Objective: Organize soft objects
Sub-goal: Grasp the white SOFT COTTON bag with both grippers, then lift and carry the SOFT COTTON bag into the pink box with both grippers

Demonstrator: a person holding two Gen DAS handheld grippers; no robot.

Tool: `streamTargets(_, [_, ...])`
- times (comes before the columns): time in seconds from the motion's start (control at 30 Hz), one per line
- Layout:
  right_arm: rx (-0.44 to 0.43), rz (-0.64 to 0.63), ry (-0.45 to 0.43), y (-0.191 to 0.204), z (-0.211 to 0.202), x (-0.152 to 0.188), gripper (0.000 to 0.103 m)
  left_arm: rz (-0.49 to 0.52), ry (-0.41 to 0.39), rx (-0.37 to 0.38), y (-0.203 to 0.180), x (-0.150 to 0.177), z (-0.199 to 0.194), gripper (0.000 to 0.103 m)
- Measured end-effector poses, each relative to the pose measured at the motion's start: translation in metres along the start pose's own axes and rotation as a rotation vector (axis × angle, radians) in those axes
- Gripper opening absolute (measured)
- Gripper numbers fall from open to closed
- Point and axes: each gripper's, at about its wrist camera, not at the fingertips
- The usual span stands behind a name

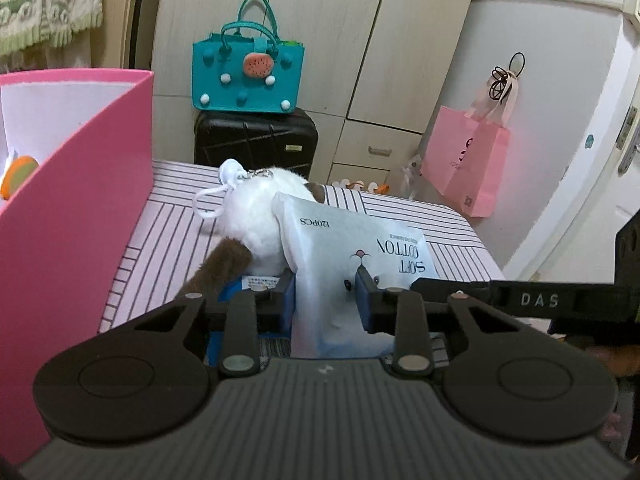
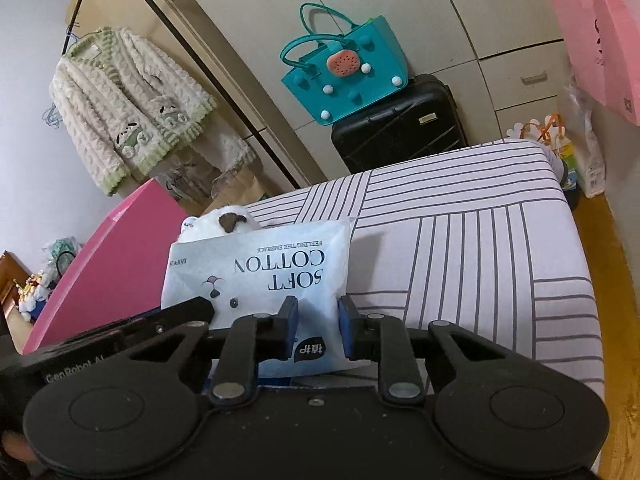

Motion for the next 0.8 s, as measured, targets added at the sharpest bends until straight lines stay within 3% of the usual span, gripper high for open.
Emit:
streamTargets(0.2, [0.032,-0.025,-0.019,0.011,-0.004,0.011,0.029,0.074,0.004,-0.035,-0.009,0.001,-0.003,0.03])
streamTargets(0.53, [0.093,-0.05,-0.06,0.043,-0.021,0.034,0.03,0.122,-0.079,0.042,-0.011,0.001,-0.039,0.03])
streamTargets(0.7, [0.107,-0.052,-0.066,0.056,-0.029,0.043,0.033,0.131,-0.063,0.081,-0.005,0.002,-0.051,0.03])
streamTargets(0.8, [0.109,-0.052,-0.073,0.065,-0.036,0.049,0.041,0.135,-0.05,0.126,0.001,0.003,-0.06,0.03])
Point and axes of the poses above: each gripper's, at about its wrist camera, not at the fingertips, and z roughly the way its jaws point, y to its left, x to its underside, and after that the axes turned 13 degrees about -x, right-handed
